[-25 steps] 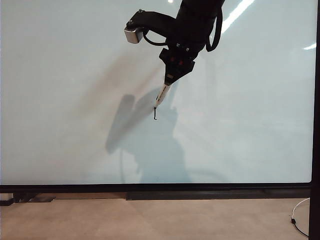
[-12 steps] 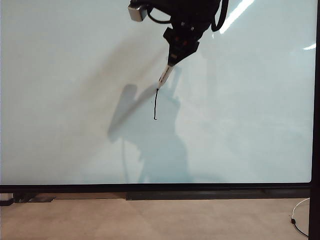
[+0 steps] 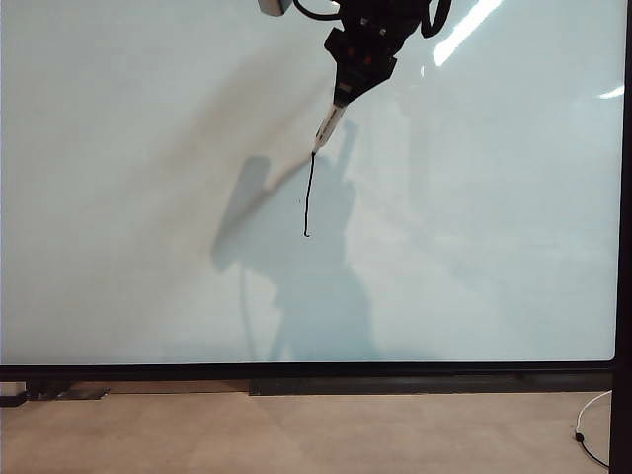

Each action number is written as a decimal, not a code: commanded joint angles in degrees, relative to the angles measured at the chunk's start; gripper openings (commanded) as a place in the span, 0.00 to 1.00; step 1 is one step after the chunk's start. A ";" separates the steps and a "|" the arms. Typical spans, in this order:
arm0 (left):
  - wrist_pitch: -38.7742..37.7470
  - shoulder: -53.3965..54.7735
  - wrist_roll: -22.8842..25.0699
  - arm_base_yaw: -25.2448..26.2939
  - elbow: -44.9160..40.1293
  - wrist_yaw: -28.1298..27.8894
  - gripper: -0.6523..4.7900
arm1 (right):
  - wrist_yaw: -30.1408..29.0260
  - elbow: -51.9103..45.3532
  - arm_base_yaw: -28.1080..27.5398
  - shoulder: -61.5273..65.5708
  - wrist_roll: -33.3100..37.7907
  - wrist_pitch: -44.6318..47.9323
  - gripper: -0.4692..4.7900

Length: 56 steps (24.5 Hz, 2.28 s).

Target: Pick up the pen on the shelf to the right of the whiteboard and draw a rectangle.

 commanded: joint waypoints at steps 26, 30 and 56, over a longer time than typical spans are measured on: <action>0.33 0.00 0.02 -0.04 0.20 0.07 0.11 | -18.88 -46.14 -5.16 -30.23 48.26 43.34 0.08; 0.31 0.00 0.02 -0.04 0.22 0.24 0.11 | -22.51 -47.10 -7.04 -25.77 45.83 46.58 0.08; 0.33 0.00 0.02 -0.02 0.22 0.28 0.11 | -36.61 -37.62 -15.61 0.79 47.47 69.31 0.08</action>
